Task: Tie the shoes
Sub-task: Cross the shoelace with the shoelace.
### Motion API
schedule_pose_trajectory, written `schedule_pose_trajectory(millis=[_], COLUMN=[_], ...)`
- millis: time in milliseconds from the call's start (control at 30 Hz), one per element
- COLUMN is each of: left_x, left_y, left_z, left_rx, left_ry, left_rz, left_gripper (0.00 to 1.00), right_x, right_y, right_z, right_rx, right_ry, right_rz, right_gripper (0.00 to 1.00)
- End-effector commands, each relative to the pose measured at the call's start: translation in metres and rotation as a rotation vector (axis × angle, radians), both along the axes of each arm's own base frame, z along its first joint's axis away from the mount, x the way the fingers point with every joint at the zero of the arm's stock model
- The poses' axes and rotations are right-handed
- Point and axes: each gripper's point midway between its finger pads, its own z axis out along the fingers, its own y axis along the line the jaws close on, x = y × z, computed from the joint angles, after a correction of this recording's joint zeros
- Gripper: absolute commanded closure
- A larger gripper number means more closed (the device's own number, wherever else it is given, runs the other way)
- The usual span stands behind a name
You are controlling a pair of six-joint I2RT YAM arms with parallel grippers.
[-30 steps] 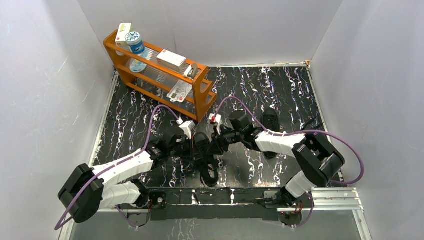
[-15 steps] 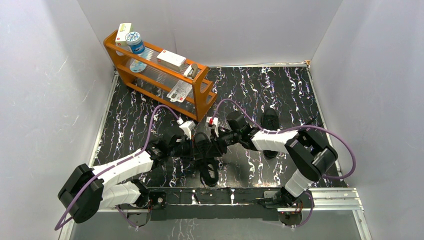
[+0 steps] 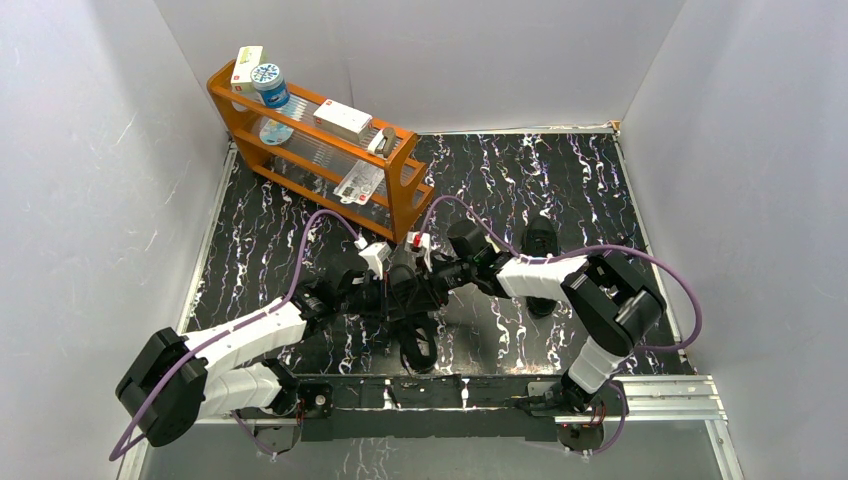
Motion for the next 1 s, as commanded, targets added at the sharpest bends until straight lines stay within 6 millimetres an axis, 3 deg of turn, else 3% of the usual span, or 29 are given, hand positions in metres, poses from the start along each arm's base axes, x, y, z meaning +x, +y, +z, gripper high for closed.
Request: schedule_pose_trajectory(millis=[0, 100, 200, 300, 533, 667, 800, 967], left_x=[0.003, 0.002, 0.002, -0.003, -0.016, -0.013, -0.004, 0.006], left_y=[-0.007, -0.008, -0.007, -0.003, -0.001, 0.008, 0.014, 0.013], left_z=[0.015, 0.015, 0.014, 0.01, 0.015, 0.018, 0.025, 0.017], left_rx=[-0.037, -0.035, -0.022, 0.008, -0.094, -0.126, -0.173, -0.184], left_ry=[-0.038, -0.036, -0.024, 0.028, 0.127, 0.156, 0.168, 0.197], left_rz=[-0.03, -0.039, -0.04, -0.027, 0.001, 0.04, 0.076, 0.056], left_gripper=[1.0, 1.0, 1.0, 0.99, 0.65, 0.52, 0.47, 0.47], right_x=[0.006, 0.006, 0.008, 0.013, 0.007, 0.008, 0.003, 0.001], right_y=[0.015, 0.016, 0.017, 0.015, 0.008, 0.005, 0.004, 0.004], right_z=[0.014, 0.011, 0.011, 0.014, 0.011, 0.013, 0.013, 0.016], right_rx=[0.057, 0.04, 0.027, 0.018, 0.019, 0.023, 0.031, 0.043], right_ry=[-0.062, -0.062, -0.075, -0.11, -0.125, -0.136, -0.126, -0.119], right_rz=[0.029, 0.019, 0.002, -0.042, -0.001, -0.006, 0.014, 0.016], right_gripper=[0.74, 0.82, 1.0, 1.0, 1.0, 1.0, 1.0, 1.0])
